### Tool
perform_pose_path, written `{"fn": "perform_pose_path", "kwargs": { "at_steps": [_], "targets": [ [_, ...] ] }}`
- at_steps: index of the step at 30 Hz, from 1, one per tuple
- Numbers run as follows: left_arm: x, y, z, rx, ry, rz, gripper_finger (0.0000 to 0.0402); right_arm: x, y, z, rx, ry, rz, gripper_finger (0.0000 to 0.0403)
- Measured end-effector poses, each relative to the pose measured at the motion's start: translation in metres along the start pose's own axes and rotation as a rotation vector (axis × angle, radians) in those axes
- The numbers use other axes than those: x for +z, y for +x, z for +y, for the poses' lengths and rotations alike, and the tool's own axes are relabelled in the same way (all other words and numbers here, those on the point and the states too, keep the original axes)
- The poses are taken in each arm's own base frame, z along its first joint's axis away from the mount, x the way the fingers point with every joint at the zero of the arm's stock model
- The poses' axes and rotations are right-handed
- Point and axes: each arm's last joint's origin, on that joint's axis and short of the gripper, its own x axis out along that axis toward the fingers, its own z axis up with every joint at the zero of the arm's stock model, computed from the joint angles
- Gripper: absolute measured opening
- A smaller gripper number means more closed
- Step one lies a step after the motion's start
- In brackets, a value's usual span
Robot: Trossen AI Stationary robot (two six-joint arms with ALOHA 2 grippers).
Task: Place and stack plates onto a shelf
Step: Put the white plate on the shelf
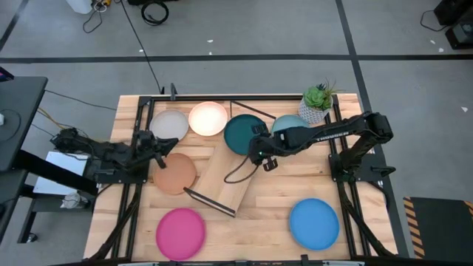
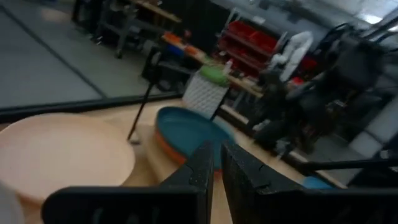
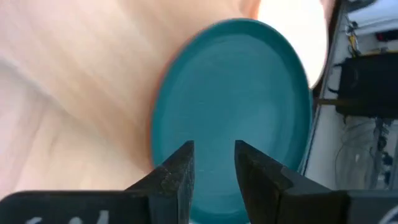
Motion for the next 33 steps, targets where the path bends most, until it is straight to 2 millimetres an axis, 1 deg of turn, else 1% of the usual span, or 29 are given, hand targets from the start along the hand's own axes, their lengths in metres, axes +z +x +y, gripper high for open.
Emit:
{"fn": "perform_pose_path", "kwargs": {
  "at_steps": [3, 5, 9, 12, 14, 17, 19, 22, 25, 30, 33],
  "targets": [
    [-0.003, 0.008, 0.002, 0.056, 0.043, 0.042, 0.0034, 0.001, 0.002, -0.004, 0.002, 0.046, -0.024, 0.0121],
    [-0.001, 0.013, 0.004, 0.134, 0.078, 0.068, 0.0034, 0.004, 0.000, -0.002, -0.001, 0.068, -0.047, 0.0120],
    [0.005, 0.024, 0.014, 0.314, 0.132, 0.195, 0.0034, 0.008, -0.011, 0.002, -0.052, 0.064, -0.069, 0.0120],
    [0.009, 0.037, 0.021, 0.360, 0.113, 0.310, 0.0034, 0.010, -0.022, 0.002, -0.063, 0.074, -0.108, 0.0120],
    [0.008, 0.046, 0.027, 0.379, 0.082, 0.372, 0.0034, 0.011, -0.028, 0.001, -0.044, 0.101, -0.150, 0.0119],
    [0.007, 0.060, 0.037, 0.445, 0.054, 0.425, 0.0034, 0.011, -0.031, 0.000, 0.013, 0.169, -0.192, 0.0119],
    [0.006, 0.067, 0.044, 0.489, 0.065, 0.478, 0.0034, 0.011, -0.032, 0.002, 0.046, 0.217, -0.193, 0.0119],
    [0.007, 0.079, 0.051, 0.504, 0.058, 0.551, 0.0037, 0.011, -0.033, 0.010, 0.087, 0.241, -0.193, 0.0119],
    [0.010, 0.090, 0.053, 0.502, 0.072, 0.608, 0.0051, 0.012, -0.032, 0.024, 0.103, 0.227, -0.209, 0.0119],
    [0.014, 0.111, 0.055, 0.551, 0.092, 0.673, 0.0091, 0.010, -0.027, 0.047, 0.115, 0.216, -0.236, 0.0119],
    [0.018, 0.124, 0.058, 0.611, 0.112, 0.761, 0.0121, 0.009, -0.025, 0.060, 0.107, 0.214, -0.246, 0.0119]
  ]
}}
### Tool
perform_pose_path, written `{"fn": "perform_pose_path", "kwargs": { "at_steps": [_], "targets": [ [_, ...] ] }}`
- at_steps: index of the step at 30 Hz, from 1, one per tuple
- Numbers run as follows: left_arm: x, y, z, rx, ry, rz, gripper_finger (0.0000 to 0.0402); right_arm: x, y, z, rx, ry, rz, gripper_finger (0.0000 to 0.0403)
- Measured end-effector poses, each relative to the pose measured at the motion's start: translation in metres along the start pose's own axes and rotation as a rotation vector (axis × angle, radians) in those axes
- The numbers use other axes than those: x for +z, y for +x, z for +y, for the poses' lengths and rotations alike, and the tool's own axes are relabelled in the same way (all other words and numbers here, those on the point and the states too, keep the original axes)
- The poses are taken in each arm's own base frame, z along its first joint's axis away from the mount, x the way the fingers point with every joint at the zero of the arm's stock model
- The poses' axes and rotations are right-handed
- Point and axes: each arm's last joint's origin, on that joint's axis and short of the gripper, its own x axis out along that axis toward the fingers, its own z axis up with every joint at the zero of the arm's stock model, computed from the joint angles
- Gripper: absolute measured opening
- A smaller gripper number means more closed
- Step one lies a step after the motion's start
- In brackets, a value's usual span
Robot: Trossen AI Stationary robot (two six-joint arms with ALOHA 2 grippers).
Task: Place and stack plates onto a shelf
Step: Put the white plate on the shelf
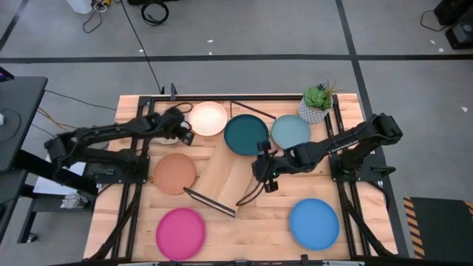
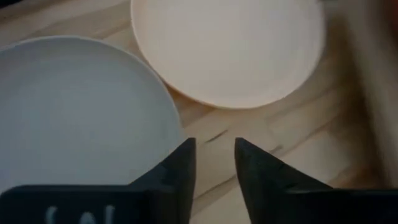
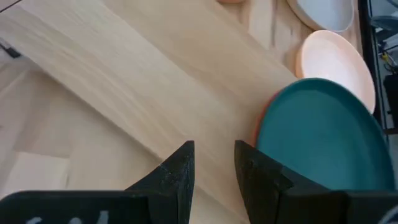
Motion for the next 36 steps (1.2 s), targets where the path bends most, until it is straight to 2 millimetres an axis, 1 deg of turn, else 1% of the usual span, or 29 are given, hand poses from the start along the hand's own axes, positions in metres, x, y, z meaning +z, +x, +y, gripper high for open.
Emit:
{"fn": "perform_pose_path", "kwargs": {
  "at_steps": [2, 4, 7, 11, 18, 24, 26, 28, 31, 34, 35, 36],
  "targets": [
    [0.007, 0.004, -0.004, 0.032, 0.036, 0.056, 0.0142, -0.002, 0.001, 0.008, 0.002, 0.007, -0.019, 0.0119],
    [0.011, 0.010, -0.008, 0.057, 0.081, 0.117, 0.0159, -0.006, 0.004, 0.017, 0.007, 0.009, -0.046, 0.0119],
    [0.012, 0.019, -0.012, 0.084, 0.106, 0.180, 0.0172, -0.013, 0.008, 0.031, 0.019, -0.001, -0.093, 0.0119],
    [0.013, 0.033, -0.014, 0.122, 0.101, 0.222, 0.0172, -0.021, 0.012, 0.044, 0.003, -0.010, -0.136, 0.0119],
    [0.009, 0.053, -0.005, 0.203, 0.068, 0.295, 0.0163, -0.029, 0.011, 0.061, 0.021, 0.010, -0.180, 0.0119],
    [0.003, 0.065, -0.005, 0.226, 0.109, 0.345, 0.0160, -0.039, 0.011, 0.076, 0.049, 0.012, -0.228, 0.0119],
    [0.002, 0.067, -0.005, 0.228, 0.111, 0.351, 0.0151, -0.042, 0.011, 0.080, 0.056, 0.008, -0.235, 0.0119],
    [0.002, 0.067, -0.006, 0.222, 0.108, 0.355, 0.0134, -0.044, 0.010, 0.083, 0.058, 0.004, -0.245, 0.0119],
    [0.002, 0.067, -0.006, 0.207, 0.099, 0.363, 0.0091, -0.047, 0.011, 0.085, 0.061, 0.005, -0.255, 0.0119],
    [0.002, 0.066, -0.007, 0.175, 0.083, 0.382, 0.0030, -0.050, 0.012, 0.086, 0.065, 0.018, -0.246, 0.0119],
    [0.002, 0.066, -0.007, 0.158, 0.080, 0.388, 0.0018, -0.050, 0.012, 0.086, 0.066, 0.025, -0.243, 0.0119],
    [0.003, 0.065, -0.008, 0.140, 0.072, 0.401, 0.0015, -0.051, 0.012, 0.086, 0.067, 0.030, -0.237, 0.0119]
  ]
}}
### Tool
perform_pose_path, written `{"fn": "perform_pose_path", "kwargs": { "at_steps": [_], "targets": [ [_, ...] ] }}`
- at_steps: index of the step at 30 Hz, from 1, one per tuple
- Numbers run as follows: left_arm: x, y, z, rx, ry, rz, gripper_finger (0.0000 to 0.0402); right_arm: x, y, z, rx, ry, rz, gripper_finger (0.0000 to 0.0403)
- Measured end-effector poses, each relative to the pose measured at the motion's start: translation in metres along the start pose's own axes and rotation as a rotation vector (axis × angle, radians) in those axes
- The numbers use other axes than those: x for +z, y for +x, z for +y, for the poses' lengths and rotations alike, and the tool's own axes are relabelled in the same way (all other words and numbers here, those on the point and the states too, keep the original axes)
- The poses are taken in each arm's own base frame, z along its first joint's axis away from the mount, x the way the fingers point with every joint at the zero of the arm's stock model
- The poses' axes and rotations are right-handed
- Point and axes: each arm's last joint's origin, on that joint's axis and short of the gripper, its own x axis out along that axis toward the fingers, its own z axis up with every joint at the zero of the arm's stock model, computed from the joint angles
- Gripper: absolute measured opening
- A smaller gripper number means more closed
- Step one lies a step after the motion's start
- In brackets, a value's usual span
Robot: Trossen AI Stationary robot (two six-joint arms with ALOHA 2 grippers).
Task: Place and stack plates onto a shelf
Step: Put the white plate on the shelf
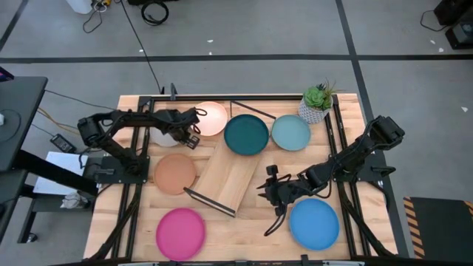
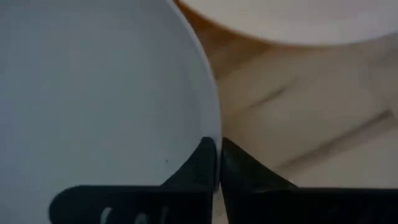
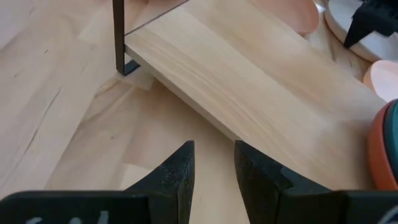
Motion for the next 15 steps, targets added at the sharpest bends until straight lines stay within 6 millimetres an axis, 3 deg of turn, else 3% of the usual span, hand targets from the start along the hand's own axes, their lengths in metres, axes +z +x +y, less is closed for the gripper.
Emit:
{"fn": "perform_pose_path", "kwargs": {
  "at_steps": [4, 11, 15],
  "targets": [
    [-0.003, -0.019, -0.007, -0.027, 0.027, 0.119, 0.0014, -0.001, 0.000, 0.000, 0.000, -0.002, 0.013, 0.0119],
    [0.003, -0.092, -0.041, -0.116, 0.084, 0.138, 0.0014, -0.002, 0.000, -0.001, -0.026, -0.020, 0.021, 0.0119],
    [-0.001, -0.134, -0.071, -0.237, 0.239, 0.098, 0.0014, -0.005, -0.001, -0.001, -0.045, -0.035, 0.046, 0.0119]
  ]
}}
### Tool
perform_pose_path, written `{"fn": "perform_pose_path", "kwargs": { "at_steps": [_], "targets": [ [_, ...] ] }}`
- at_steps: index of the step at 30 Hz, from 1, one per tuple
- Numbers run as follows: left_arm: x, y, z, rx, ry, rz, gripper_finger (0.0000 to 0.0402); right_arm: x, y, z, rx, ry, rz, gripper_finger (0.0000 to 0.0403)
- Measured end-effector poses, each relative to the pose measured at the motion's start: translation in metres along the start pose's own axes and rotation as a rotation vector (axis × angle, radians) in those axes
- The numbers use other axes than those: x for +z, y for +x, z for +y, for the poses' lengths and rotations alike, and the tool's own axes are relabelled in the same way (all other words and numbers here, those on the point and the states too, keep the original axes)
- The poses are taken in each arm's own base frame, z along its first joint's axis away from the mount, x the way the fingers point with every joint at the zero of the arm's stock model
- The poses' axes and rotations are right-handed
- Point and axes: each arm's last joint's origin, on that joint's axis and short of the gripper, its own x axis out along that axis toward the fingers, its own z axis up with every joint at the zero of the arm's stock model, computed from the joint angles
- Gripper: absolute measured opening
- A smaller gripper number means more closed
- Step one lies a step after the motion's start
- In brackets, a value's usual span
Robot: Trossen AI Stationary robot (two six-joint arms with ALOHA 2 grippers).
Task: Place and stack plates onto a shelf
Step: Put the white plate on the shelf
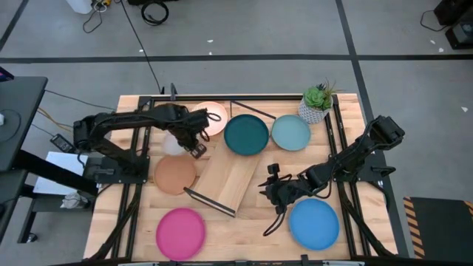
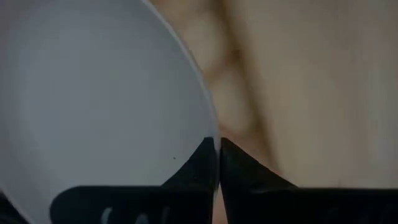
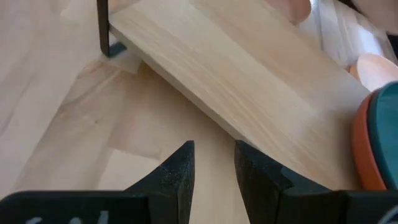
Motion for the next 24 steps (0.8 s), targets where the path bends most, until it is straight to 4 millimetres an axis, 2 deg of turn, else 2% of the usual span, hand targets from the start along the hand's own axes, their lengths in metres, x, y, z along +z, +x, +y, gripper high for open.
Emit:
{"fn": "perform_pose_path", "kwargs": {
  "at_steps": [4, 7, 11, 13, 17, 20, 24],
  "targets": [
    [-0.015, -0.021, -0.047, -0.086, 0.316, -0.049, 0.0017, 0.000, -0.011, -0.001, -0.023, -0.017, 0.015, 0.0119],
    [-0.040, -0.022, -0.076, -0.071, 0.651, -0.061, 0.0015, 0.005, -0.022, -0.002, -0.024, -0.009, -0.017, 0.0119],
    [-0.075, -0.020, -0.101, 0.023, 1.151, -0.066, 0.0015, 0.010, -0.032, -0.003, 0.000, 0.002, -0.059, 0.0119],
    [-0.088, -0.020, -0.109, 0.089, 1.304, -0.092, 0.0015, 0.011, -0.035, -0.003, 0.001, 0.012, -0.067, 0.0119],
    [-0.104, -0.021, -0.117, 0.167, 1.462, -0.115, 0.0015, 0.011, -0.035, -0.004, -0.001, 0.012, -0.067, 0.0119],
    [-0.107, -0.021, -0.115, 0.250, 1.558, -0.095, 0.0015, 0.011, -0.036, -0.006, -0.038, -0.002, -0.060, 0.0119],
    [-0.102, -0.022, -0.112, 0.345, 1.697, -0.092, 0.0015, 0.014, -0.041, -0.011, -0.086, -0.034, -0.082, 0.0119]
  ]
}}
